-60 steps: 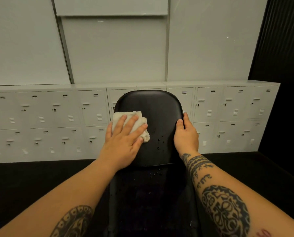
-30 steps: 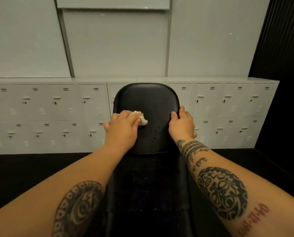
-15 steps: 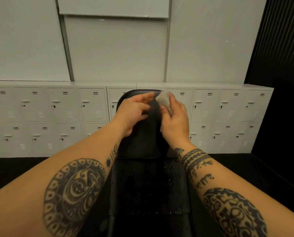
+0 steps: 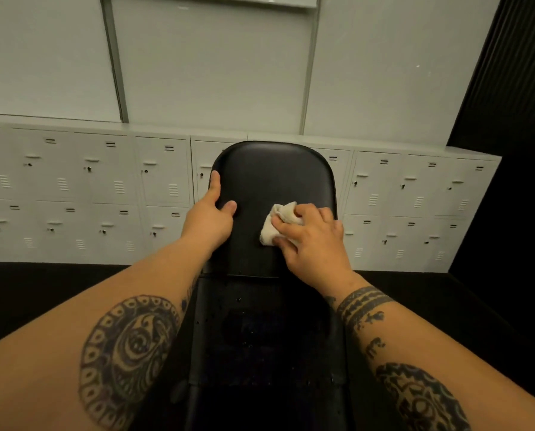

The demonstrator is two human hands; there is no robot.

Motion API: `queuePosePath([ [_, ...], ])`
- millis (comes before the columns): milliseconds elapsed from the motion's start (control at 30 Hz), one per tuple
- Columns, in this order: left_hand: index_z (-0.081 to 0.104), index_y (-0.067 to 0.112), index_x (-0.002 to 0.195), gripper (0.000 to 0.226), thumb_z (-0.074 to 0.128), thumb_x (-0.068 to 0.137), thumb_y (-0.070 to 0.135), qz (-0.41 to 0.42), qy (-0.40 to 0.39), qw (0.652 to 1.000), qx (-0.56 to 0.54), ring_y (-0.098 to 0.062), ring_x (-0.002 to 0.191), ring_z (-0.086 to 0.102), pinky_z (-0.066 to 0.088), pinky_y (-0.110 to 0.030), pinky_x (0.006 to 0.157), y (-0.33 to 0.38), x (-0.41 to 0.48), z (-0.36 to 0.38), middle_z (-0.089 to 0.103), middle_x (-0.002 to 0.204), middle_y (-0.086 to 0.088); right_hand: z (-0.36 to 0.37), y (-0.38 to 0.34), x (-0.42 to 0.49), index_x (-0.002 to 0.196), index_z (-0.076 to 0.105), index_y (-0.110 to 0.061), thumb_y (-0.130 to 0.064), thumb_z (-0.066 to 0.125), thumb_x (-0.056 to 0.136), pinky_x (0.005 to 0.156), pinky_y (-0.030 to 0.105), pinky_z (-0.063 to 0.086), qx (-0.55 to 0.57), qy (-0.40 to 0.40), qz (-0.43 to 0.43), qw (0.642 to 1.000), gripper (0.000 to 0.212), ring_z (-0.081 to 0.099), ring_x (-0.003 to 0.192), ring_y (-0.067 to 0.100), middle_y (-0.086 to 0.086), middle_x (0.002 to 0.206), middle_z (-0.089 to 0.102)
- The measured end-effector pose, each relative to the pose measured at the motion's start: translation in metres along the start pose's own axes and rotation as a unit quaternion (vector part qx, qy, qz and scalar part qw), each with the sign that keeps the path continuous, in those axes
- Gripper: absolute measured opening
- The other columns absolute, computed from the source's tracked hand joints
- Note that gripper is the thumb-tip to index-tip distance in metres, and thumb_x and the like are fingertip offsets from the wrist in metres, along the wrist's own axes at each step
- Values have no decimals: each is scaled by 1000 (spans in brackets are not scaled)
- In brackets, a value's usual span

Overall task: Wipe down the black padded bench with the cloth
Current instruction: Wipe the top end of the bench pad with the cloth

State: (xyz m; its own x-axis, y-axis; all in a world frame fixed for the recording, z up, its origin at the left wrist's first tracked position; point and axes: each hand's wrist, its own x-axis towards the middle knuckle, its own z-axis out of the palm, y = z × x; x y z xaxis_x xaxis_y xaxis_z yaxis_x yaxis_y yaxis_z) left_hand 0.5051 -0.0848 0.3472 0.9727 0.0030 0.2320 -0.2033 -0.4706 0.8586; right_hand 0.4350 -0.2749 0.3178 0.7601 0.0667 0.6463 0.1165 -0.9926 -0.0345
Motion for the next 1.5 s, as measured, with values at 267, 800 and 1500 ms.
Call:
queuePosePath([
  [267,-12,41,160,72,38,108,45,-36,-3,999,2,-38,141,44,39,-48,111,-5,-14,3,37,162,-7,-7,4,9,127,64,-40,-48,61,92,93,39,29,79,48,212,973,36,43,114,20,-7,120,50],
  [800,-1,53,158,63,38,109,41,-45,-14,991,-123,-31,145,39,40,-44,111,-11,-10,2,29,166,3,-13,-19,20,116,67,-47,-46,64,89,87,38,27,20,-13,99,995,27,45,110,23,-8,116,51],
  [1500,46,41,150,42,41,108,44,-145,-53,922,-354,-21,127,58,52,-49,105,-28,4,-12,55,148,5,16,-31,18,111,70,-47,-31,73,82,77,37,28,20,40,0,999,34,47,99,28,-8,113,58],
])
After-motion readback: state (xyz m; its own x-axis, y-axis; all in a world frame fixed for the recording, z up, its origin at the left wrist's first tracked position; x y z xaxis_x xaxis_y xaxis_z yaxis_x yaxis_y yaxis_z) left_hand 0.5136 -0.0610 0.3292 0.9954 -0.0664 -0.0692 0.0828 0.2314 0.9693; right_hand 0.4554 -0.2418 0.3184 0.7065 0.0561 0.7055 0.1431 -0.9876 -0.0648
